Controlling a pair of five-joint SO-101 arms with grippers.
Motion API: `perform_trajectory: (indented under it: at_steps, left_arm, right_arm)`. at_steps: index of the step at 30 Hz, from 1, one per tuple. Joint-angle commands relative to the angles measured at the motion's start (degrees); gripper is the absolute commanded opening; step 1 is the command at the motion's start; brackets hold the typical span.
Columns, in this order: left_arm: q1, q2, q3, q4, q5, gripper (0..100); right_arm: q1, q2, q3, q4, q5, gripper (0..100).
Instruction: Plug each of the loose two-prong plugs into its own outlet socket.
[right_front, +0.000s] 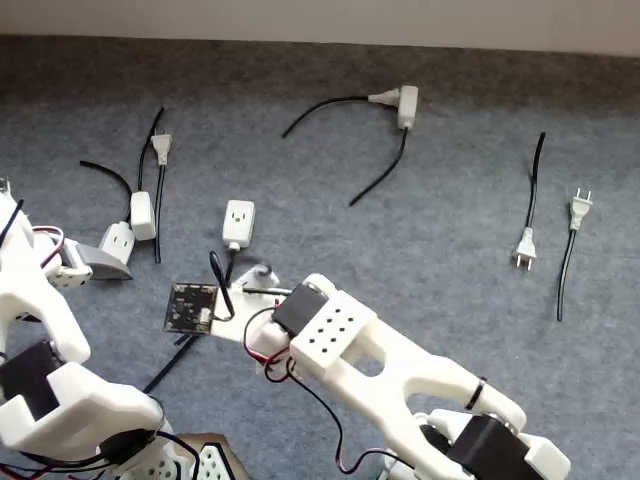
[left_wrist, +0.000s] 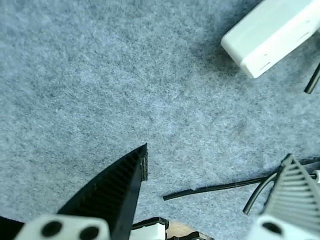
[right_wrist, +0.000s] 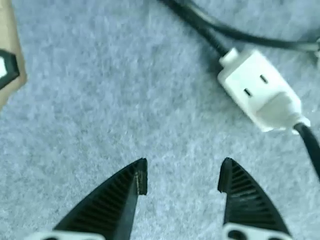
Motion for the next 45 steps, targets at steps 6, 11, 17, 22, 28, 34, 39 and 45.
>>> perform_trajectory:
  at_steps: [6, 11, 17, 22, 28, 34, 39, 45]
  left_arm:
    - [-0.4, -1.98, -0.13, -0.09, -0.53, 39]
    - [-0.4, -1.98, -0.13, -0.09, -0.53, 39]
    - [-0.4, -1.98, -0.13, -0.18, -0.53, 39]
    - [-0.4, -1.98, -0.13, -0.18, -0.53, 39]
    - [-0.4, -1.89, -0.13, -0.18, -0.53, 39]
    - [-0.31, -1.89, -0.13, -0.18, -0.53, 39]
    - [-0.31, -1.89, -0.13, -0.18, -0.53, 39]
    - [-0.31, -1.89, -0.04, -0.18, -0.53, 39]
  right_arm:
    - [0.57, 10.24, -10.86, -11.21, -5.1, 23.4]
    - [3.56, 20.79, -21.85, -13.41, -15.03, 23.4]
    - [4.26, 27.12, -25.89, -12.62, -18.55, 23.4]
    - [1.27, 30.46, -25.89, -7.52, -4.31, 23.4]
    - [2.07, 35.56, -29.23, -2.42, 6.15, 23.4]
    - [4.62, 41.45, -33.71, -0.57, 10.81, 23.4]
    - [5.32, 47.69, -35.47, 0.04, 13.27, 23.2]
    - [7.78, 49.63, -39.69, 2.15, 14.15, 18.5]
